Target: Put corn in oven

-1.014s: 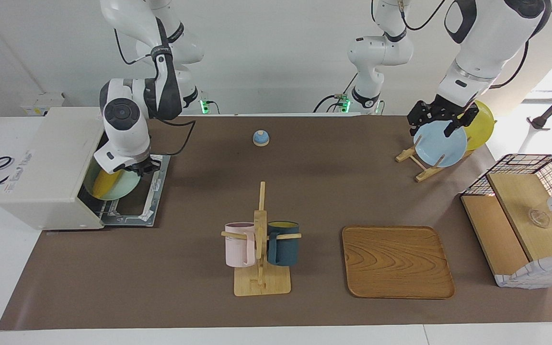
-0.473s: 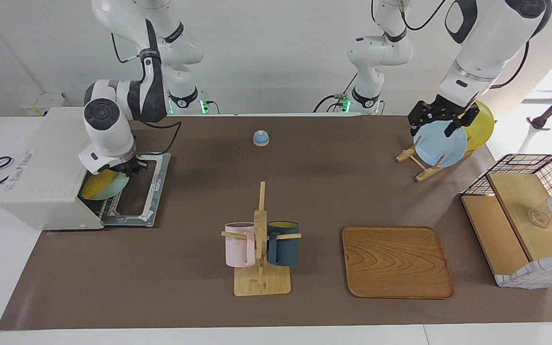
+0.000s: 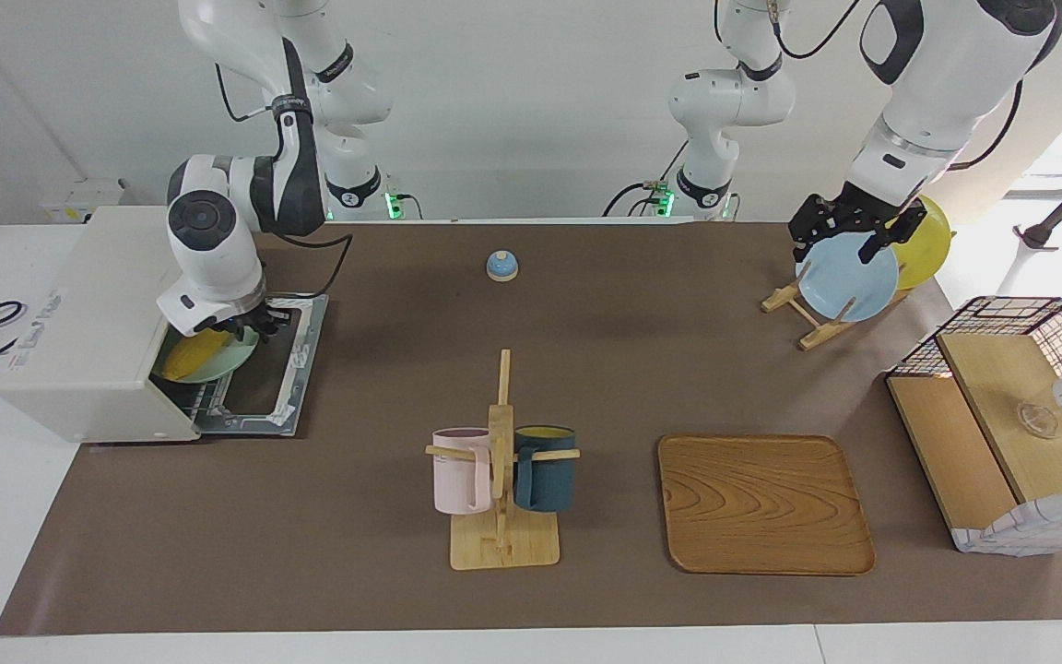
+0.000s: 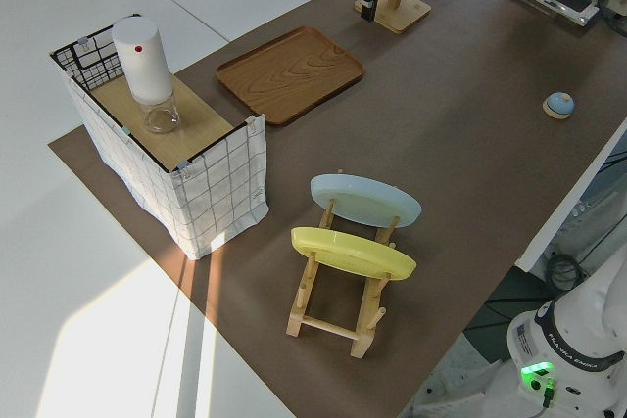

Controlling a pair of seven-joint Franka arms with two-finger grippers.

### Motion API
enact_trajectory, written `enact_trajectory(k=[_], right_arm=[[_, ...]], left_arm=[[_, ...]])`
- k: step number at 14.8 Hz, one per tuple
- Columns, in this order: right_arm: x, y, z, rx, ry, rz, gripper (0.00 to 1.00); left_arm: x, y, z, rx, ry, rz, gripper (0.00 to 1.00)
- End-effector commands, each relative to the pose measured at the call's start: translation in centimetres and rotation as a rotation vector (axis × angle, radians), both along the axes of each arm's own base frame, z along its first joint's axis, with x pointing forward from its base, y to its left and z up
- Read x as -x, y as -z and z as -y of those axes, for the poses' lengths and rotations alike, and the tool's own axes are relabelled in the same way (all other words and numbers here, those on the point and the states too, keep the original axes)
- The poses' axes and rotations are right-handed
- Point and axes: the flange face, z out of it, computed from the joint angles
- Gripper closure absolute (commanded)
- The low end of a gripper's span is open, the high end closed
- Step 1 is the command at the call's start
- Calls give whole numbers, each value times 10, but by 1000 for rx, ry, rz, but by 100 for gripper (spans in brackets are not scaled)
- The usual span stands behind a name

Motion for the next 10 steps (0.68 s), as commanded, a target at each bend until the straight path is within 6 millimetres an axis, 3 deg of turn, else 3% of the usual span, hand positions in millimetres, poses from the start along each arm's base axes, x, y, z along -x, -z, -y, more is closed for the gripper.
enact_trajectory(k=[1, 4, 5, 6, 8, 10], right_arm=[[-3, -16, -4, 15, -30, 8, 60], [-18, -39, -32, 19, -59, 3, 63], [-22, -43, -45, 18, -67, 6, 75], [-22, -42, -60, 18, -58, 22, 100], [-20, -37, -78, 23, 12, 69, 100], [-14, -19, -90, 11, 15, 87, 100]], left_arm=[[5, -3, -3, -7, 3, -2, 0], [5, -3, -4, -7, 2, -2, 0], [5, -3, -4, -7, 2, -2, 0], [5, -3, -4, -7, 2, -2, 0], [5, -3, -3, -7, 3, -2, 0], [5, -3, -3, -7, 3, -2, 0]])
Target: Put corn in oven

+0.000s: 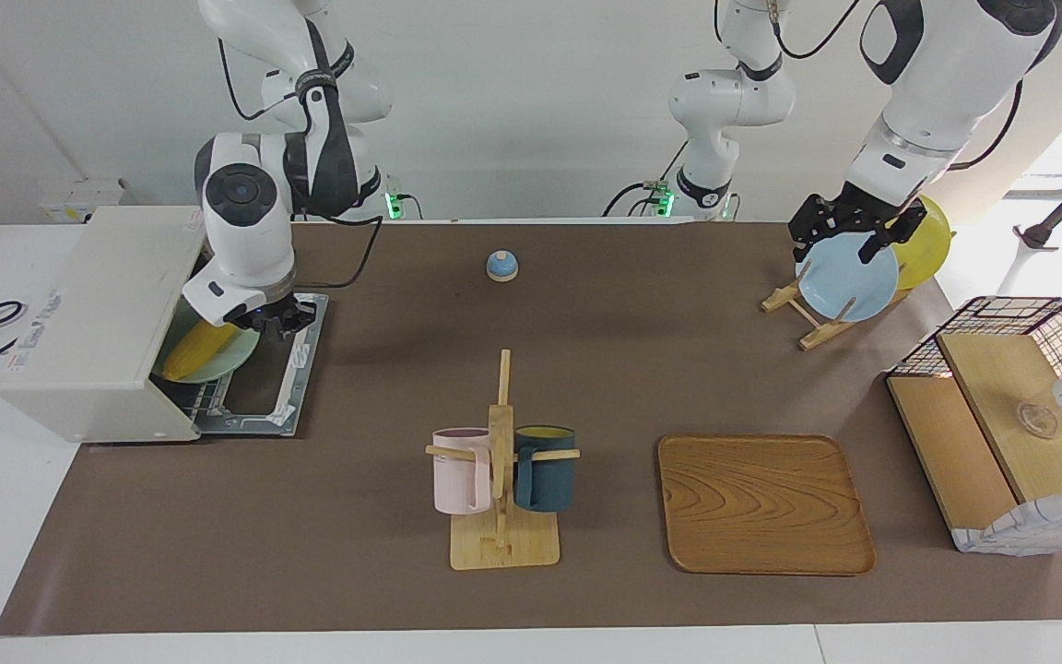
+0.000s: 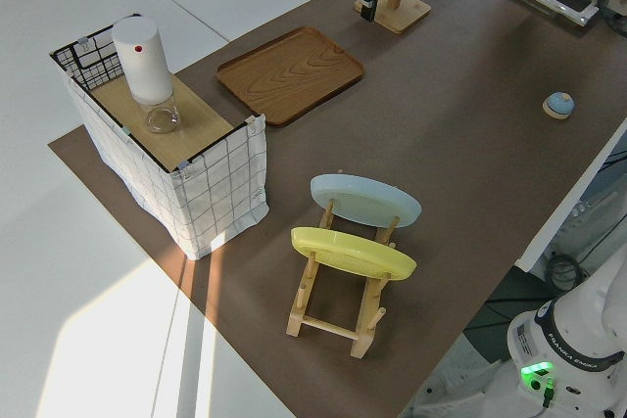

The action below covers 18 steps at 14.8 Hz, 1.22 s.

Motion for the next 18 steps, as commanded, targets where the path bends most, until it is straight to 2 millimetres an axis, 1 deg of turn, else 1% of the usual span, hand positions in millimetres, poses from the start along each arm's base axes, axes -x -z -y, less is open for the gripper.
enact_trajectory(k=[1, 3, 4, 5, 6, 7, 11, 13, 18], right_arm=[[6, 29, -6, -21, 46, 39, 100], [10, 48, -9, -31, 98, 77, 100], [13, 63, -10, -32, 137, 80, 100], [13, 76, -11, -36, 142, 77, 100], [12, 83, -7, -37, 152, 71, 100], [13, 91, -9, -36, 154, 62, 100], [17, 102, -7, -44, 161, 65, 100], [23, 113, -4, -54, 159, 72, 100], [25, 113, -1, -40, 144, 60, 100]], left_arm=[[5, -3, -4, -7, 2, -2, 0], [5, -3, -3, -7, 3, -2, 0], [5, -3, -3, -7, 3, -2, 0], [5, -3, -3, -7, 3, -2, 0], [5, -3, -3, -7, 3, -2, 0], [5, -3, -4, -7, 2, -2, 0], [5, -3, -3, -7, 3, -2, 0], [5, -3, -4, -7, 2, -2, 0], [5, -3, -3, -7, 3, -2, 0]])
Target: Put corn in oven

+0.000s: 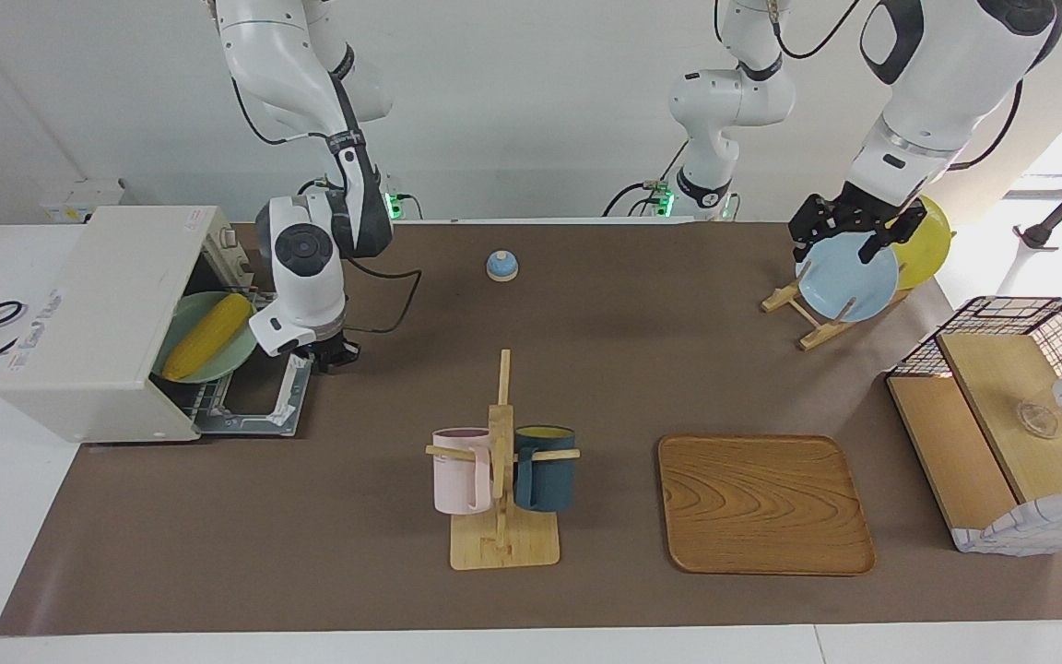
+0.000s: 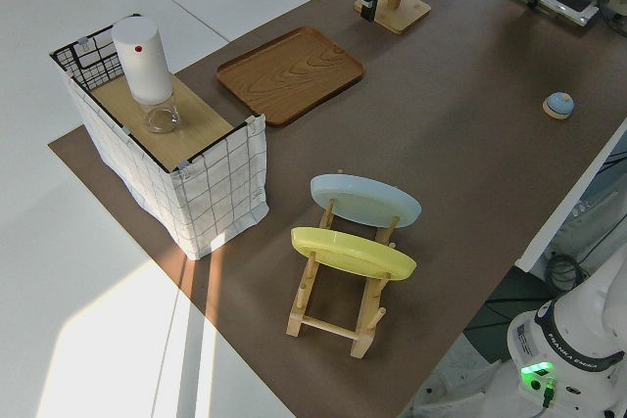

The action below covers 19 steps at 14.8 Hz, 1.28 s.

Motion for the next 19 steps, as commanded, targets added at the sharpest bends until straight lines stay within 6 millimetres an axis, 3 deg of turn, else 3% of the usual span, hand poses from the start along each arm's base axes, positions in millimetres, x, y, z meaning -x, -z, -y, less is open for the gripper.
enact_trajectory(k=[1, 6, 10, 14, 19], right_arm=[[5, -2, 5, 5, 0, -4, 100], [7, -3, 8, 31, -21, -27, 100], [4, -9, 27, 69, -82, -61, 100], [-15, -60, 64, 76, -153, -119, 100], [-16, -126, 88, 66, -217, -157, 100]], left_arm=[[5, -3, -4, -7, 2, -2, 0], [5, -3, -3, -7, 3, -2, 0], [5, -3, -3, -7, 3, -2, 0], [5, -3, -3, -7, 3, -2, 0], [5, -3, -4, -7, 2, 0, 0]])
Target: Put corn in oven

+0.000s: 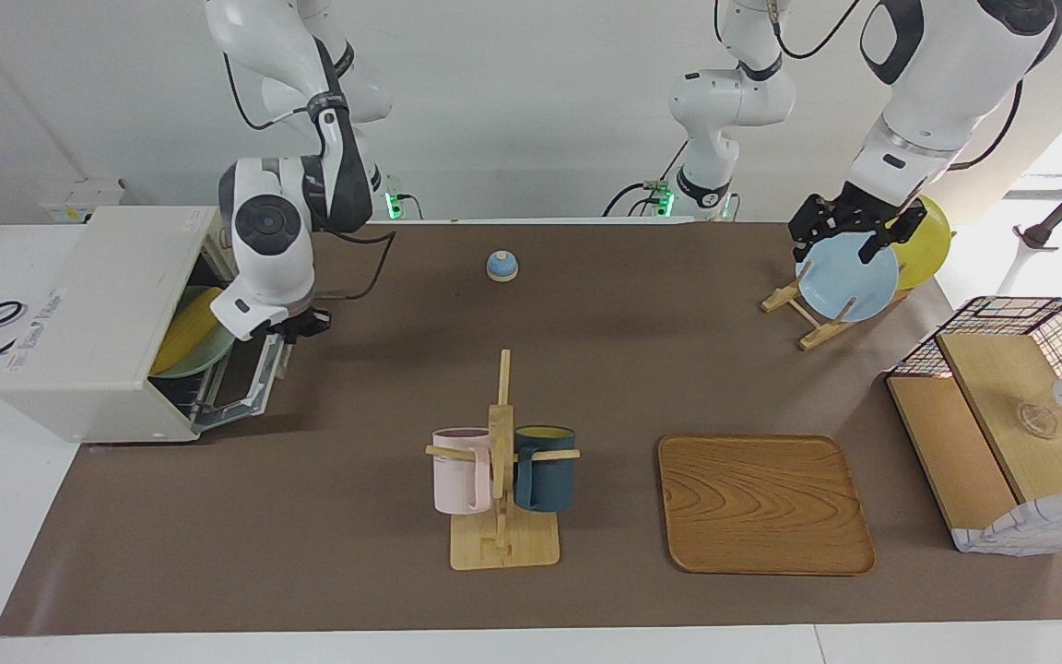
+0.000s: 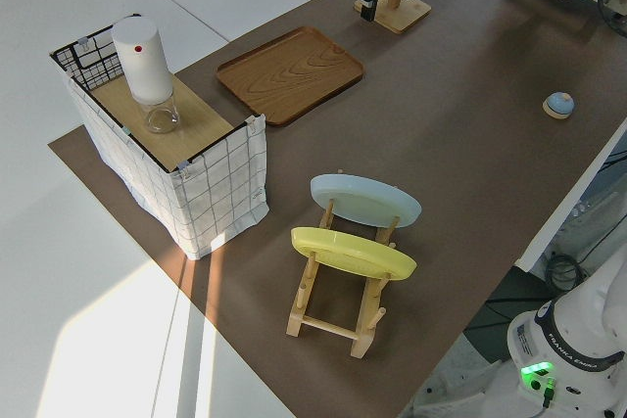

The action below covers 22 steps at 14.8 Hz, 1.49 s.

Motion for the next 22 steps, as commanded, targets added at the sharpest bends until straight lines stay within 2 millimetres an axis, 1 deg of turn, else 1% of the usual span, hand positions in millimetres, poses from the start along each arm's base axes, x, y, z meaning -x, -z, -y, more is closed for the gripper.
enact_trajectory(k=[1, 4, 5, 6, 7, 8, 10, 11, 14, 15, 16, 18, 19, 20, 21, 22], right_arm=[[-3, -26, 55, 30, -31, -4, 100], [1, -35, 58, 23, -33, -9, 100], [2, -40, 58, 17, -50, -5, 100], [4, -42, 63, 14, -59, -14, 100], [7, -46, 76, 6, -67, -23, 100], [9, -47, 84, -3, -84, -31, 100], [10, -49, 90, -23, -93, -33, 100], [13, -54, 94, -28, -89, -30, 100], [16, -66, 93, -43, -87, -20, 100], [16, -76, 90, -59, -78, -14, 99], [16, -88, 86, -76, -76, -20, 87], [16, -108, 82, -87, -69, -27, 60], [15, -121, 78, -94, -68, -22, 54], [13, -132, 71, -120, -66, -13, 44], [12, -140, 61, -160, -66, 4, 12], [9, -152, 44, -206, -76, 29, 0]], left_arm=[[5, -3, -3, -7, 3, -2, 0], [5, -3, -3, -7, 3, -2, 0], [5, -3, -4, -7, 2, -2, 0], [5, -3, -3, -7, 3, -2, 0], [5, -3, -4, -7, 2, 0, 0], [5, -3, -3, -7, 3, -2, 0], [5, -3, -4, -7, 2, -2, 0], [5, -3, -3, -7, 3, -2, 0], [5, -3, -4, -7, 2, -2, 0], [5, -3, -3, -7, 3, -2, 0], [5, -3, -4, -7, 2, -2, 0], [5, -3, -3, -7, 3, -2, 0], [5, -3, -4, -7, 2, -2, 0], [5, -3, -3, -7, 3, -2, 0], [5, -3, -4, -7, 2, -2, 0], [5, -3, -3, -7, 3, -2, 0]])
